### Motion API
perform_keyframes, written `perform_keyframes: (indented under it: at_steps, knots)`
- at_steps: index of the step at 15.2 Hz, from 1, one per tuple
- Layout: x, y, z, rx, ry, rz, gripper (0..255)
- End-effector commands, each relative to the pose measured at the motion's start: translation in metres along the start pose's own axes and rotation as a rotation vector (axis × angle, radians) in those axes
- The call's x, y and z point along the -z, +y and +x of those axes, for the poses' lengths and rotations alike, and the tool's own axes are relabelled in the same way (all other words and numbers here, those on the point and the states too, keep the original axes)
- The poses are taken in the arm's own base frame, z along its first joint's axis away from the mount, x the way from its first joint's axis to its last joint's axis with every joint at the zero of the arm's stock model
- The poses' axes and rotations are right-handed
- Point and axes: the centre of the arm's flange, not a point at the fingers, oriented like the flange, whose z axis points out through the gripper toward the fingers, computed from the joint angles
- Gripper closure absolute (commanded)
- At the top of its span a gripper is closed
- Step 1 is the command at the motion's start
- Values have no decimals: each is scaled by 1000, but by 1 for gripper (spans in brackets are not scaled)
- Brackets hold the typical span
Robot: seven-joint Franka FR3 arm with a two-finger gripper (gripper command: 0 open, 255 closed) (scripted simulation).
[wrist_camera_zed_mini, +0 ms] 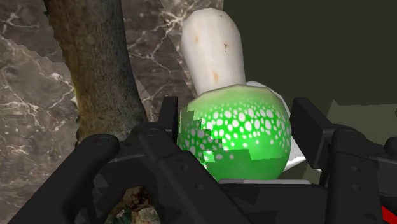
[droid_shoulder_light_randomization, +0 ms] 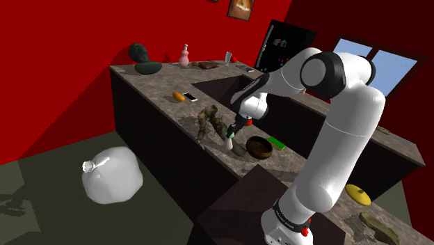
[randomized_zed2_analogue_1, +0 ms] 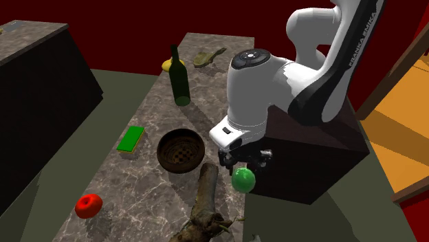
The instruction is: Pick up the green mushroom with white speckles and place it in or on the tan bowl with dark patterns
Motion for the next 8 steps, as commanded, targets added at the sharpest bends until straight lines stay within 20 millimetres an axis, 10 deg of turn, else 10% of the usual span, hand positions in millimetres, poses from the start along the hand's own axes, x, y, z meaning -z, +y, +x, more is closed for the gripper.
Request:
perform_keyframes:
  at_steps: [1, 8]
  knots:
    - [11, -1, 1, 0, 0, 0, 255]
    - [47, -4, 7, 0, 0, 0, 255]
